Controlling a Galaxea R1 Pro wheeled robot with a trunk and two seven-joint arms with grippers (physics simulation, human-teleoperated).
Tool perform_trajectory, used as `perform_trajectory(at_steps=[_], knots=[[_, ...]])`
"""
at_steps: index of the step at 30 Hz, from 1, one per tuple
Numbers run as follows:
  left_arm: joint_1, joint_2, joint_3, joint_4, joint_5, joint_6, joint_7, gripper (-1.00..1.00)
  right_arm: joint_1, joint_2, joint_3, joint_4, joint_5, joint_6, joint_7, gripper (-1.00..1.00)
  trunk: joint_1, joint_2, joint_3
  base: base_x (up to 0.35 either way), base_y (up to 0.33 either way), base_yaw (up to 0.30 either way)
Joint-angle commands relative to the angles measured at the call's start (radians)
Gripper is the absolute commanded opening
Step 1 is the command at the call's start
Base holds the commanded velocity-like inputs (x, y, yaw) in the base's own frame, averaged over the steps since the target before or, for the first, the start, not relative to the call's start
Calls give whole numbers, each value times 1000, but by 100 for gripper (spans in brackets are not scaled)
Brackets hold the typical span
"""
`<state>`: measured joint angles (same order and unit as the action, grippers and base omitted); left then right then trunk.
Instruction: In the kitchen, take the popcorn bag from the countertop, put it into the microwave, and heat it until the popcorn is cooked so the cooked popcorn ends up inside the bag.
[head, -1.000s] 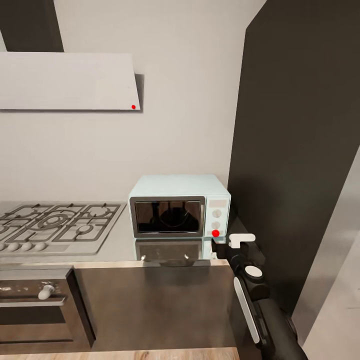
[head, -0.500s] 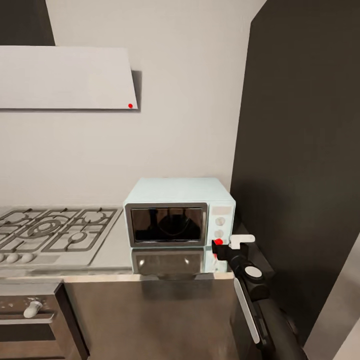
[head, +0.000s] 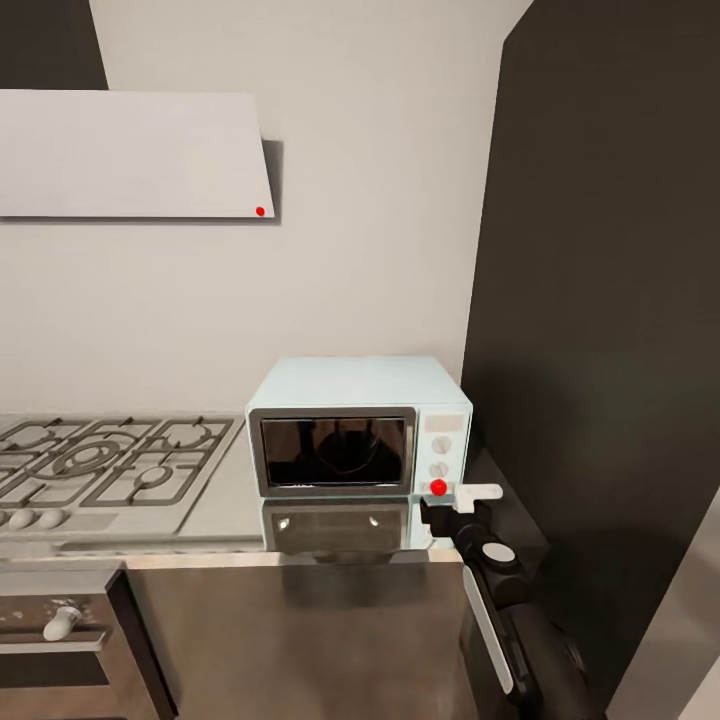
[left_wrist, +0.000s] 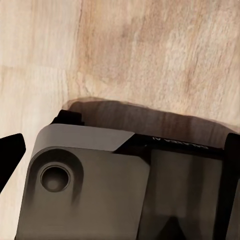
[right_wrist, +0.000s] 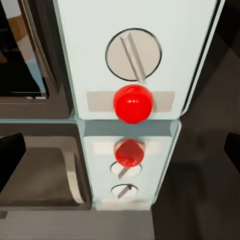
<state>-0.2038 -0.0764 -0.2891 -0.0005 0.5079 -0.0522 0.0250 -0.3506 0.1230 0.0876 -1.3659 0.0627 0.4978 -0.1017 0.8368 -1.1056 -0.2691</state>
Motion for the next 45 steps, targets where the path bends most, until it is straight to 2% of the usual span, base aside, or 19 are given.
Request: perform_trajectory(at_steps=[1, 17, 26, 40, 41, 45], knots=[[0, 0, -9, 1, 8, -3, 3, 100, -1, 0, 1, -1, 7, 7, -3, 100, 0, -1, -1, 0, 0, 0], [0, 0, -9, 1, 6, -3, 1, 100, -1, -10, 0, 49, 9, -2, -4, 100, 0, -1, -1, 126, 108, 0], [0, 0, -9, 1, 5, -3, 1, 100, -1, -21, -72, 48, 10, 4, 2, 100, 0, -1, -1, 2, 2, 0], [0, 0, -9, 1, 6, -3, 1, 100, -1, -22, -73, 44, 20, 8, 2, 100, 0, -1, -1, 0, 0, 0], [-1, 0, -9, 1, 6, -3, 1, 100, -1, -23, -74, 44, 19, 8, 2, -100, 0, -1, -1, 0, 0, 0], [0, 0, -9, 1, 5, -3, 1, 100, -2, -23, -75, 44, 17, 11, 1, -100, 0, -1, -1, 0, 0, 0]])
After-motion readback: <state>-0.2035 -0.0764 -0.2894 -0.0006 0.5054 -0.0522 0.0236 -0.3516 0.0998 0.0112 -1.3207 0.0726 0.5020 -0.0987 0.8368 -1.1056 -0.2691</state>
